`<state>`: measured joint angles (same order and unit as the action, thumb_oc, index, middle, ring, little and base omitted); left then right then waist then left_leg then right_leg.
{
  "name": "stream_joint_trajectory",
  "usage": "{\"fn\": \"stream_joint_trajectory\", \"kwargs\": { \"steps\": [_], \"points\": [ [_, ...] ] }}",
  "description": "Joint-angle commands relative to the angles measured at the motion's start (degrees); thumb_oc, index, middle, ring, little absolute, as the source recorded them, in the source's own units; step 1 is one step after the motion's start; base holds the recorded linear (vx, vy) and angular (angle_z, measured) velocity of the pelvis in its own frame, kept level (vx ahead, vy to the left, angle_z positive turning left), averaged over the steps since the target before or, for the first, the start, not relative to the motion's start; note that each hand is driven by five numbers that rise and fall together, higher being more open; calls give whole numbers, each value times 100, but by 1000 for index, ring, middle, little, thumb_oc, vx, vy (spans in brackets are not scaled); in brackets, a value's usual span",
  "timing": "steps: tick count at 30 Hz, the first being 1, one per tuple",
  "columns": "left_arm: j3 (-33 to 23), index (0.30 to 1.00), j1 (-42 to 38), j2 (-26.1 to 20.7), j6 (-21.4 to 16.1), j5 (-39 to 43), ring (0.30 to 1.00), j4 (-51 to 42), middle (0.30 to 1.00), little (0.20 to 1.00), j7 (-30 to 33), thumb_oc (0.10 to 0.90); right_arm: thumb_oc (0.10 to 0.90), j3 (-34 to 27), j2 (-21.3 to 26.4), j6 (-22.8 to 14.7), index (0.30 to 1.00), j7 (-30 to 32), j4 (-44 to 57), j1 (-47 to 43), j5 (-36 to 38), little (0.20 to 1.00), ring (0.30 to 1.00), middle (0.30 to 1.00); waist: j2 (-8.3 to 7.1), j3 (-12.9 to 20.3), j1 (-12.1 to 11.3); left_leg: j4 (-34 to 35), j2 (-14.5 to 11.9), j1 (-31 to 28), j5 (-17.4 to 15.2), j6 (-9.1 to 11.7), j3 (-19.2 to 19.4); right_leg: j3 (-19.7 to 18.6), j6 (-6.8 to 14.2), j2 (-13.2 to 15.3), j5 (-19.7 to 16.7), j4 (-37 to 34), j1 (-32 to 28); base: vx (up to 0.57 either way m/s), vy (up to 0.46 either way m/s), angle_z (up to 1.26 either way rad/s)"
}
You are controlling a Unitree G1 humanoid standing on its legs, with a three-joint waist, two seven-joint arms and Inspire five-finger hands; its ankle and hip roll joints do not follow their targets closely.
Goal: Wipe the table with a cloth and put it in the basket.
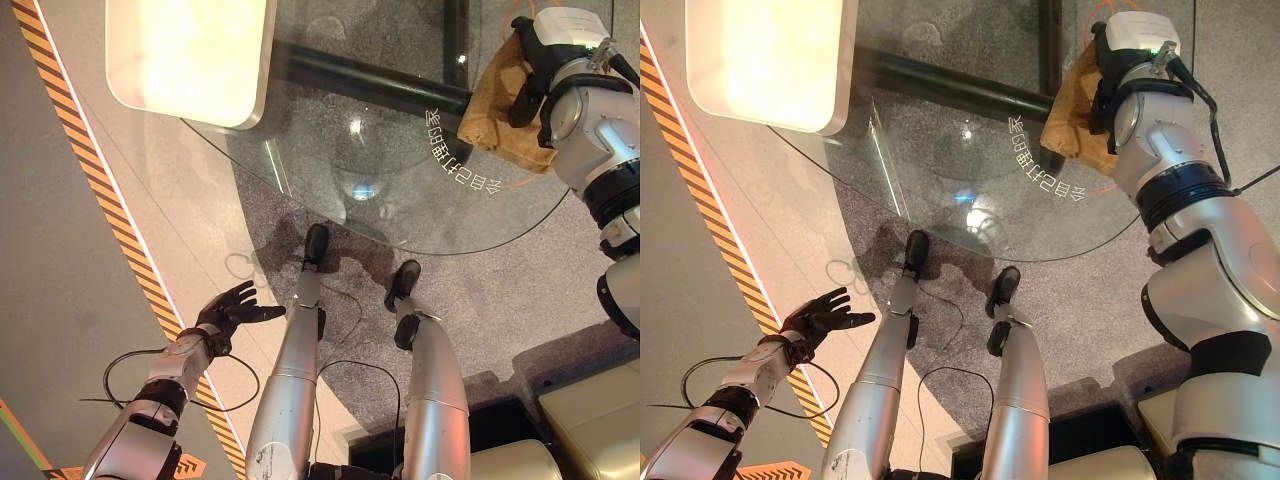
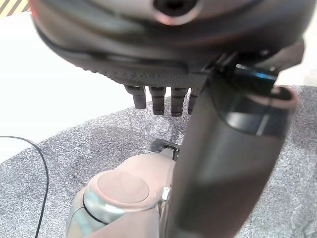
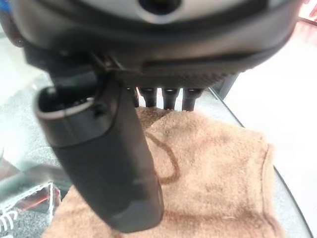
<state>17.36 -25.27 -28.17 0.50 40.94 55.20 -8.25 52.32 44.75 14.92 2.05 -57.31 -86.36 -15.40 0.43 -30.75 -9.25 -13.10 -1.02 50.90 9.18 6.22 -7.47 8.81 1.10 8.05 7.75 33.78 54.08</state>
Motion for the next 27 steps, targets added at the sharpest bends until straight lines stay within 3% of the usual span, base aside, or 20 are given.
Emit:
{"fn": "stream_joint_trajectory", "kwargs": {
  "steps": [1, 18, 27],
  "points": [
    [39, 900, 439, -58, -90, 41, 900, 120, 900, 900, -38, 800, 800, 87, 306, -52, 900, 356, -45, -264, 209, 900, 900, 900, 253, 95, 36, -776, 457, 54, -703, -497, 113, 21, 59, -374, -721, -1003, -236, 0, 0, 0],
    [128, 900, 445, 44, -121, 55, 900, 51, 900, 900, 9, 800, 800, -80, 100, 149, 900, 680, -177, -316, 478, 900, 900, 900, 350, 95, -15, -819, 501, 152, -702, -524, 106, 35, 33, -363, -684, -925, -137, 0, 0, 0],
    [141, 900, 464, 18, -74, 67, 900, -29, 900, 900, 20, 800, 800, 126, 113, 50, 900, 377, -24, -405, 252, 900, 900, 900, 351, 95, -29, -800, 502, 148, -688, -518, 93, 47, 31, -363, -675, -929, -144, 0, 0, 0]
  ]
}}
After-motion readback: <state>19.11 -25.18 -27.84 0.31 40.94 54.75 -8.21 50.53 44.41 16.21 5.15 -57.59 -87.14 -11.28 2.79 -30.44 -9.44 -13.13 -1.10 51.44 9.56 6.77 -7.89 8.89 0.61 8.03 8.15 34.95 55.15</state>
